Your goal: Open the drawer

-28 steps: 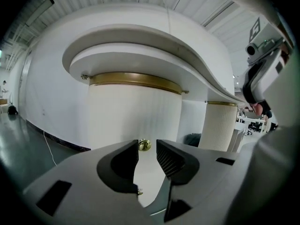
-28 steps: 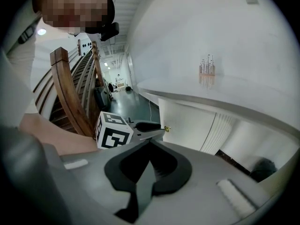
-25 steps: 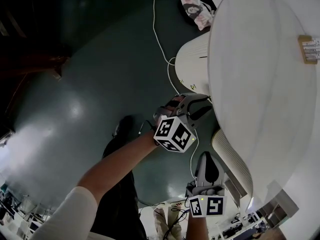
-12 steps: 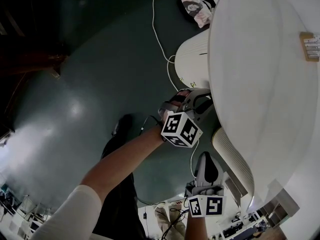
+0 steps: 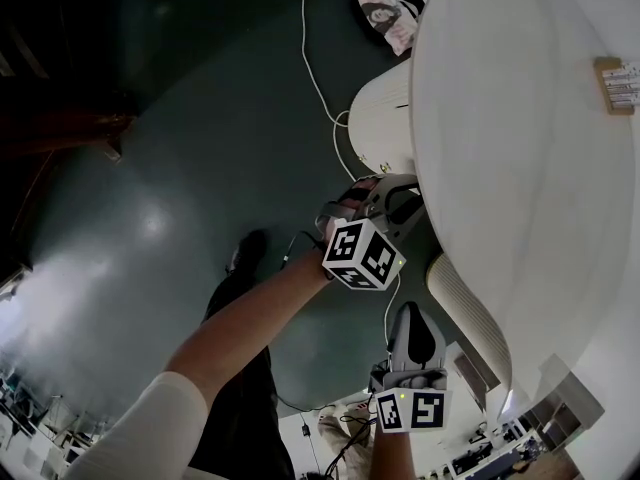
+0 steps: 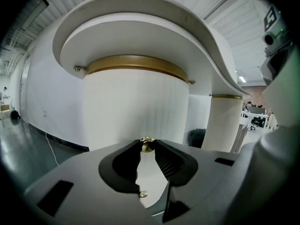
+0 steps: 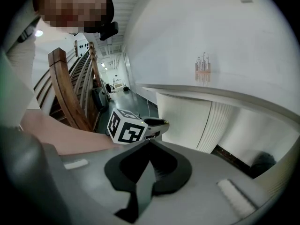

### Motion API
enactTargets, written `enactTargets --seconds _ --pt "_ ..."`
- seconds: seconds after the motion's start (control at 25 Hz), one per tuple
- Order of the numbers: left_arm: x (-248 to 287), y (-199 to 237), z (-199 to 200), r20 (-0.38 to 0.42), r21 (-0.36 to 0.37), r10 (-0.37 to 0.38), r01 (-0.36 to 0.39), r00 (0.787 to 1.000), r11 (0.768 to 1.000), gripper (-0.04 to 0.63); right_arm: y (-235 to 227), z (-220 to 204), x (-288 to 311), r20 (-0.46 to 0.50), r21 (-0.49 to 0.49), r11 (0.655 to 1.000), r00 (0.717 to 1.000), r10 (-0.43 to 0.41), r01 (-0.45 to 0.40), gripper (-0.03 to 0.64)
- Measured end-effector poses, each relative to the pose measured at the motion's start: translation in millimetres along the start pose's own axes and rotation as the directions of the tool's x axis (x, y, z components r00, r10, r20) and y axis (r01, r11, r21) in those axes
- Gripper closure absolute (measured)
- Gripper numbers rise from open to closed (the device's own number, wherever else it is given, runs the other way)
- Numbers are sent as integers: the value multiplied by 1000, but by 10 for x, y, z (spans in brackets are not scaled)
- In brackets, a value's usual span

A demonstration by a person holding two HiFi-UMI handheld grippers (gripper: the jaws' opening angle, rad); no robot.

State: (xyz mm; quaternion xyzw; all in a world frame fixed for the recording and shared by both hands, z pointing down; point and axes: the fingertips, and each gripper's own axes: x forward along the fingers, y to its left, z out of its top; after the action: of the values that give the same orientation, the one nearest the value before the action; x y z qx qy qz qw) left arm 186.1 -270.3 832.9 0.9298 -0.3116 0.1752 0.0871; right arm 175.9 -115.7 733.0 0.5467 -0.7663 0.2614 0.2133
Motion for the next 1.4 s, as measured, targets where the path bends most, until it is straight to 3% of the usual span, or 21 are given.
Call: enactTargets --seconds 1.4 --pt "-949 -230 -432 -26 -8 18 -18 999 1000 494 456 -195 -317 29 -4 1000 1000 4 -4 606"
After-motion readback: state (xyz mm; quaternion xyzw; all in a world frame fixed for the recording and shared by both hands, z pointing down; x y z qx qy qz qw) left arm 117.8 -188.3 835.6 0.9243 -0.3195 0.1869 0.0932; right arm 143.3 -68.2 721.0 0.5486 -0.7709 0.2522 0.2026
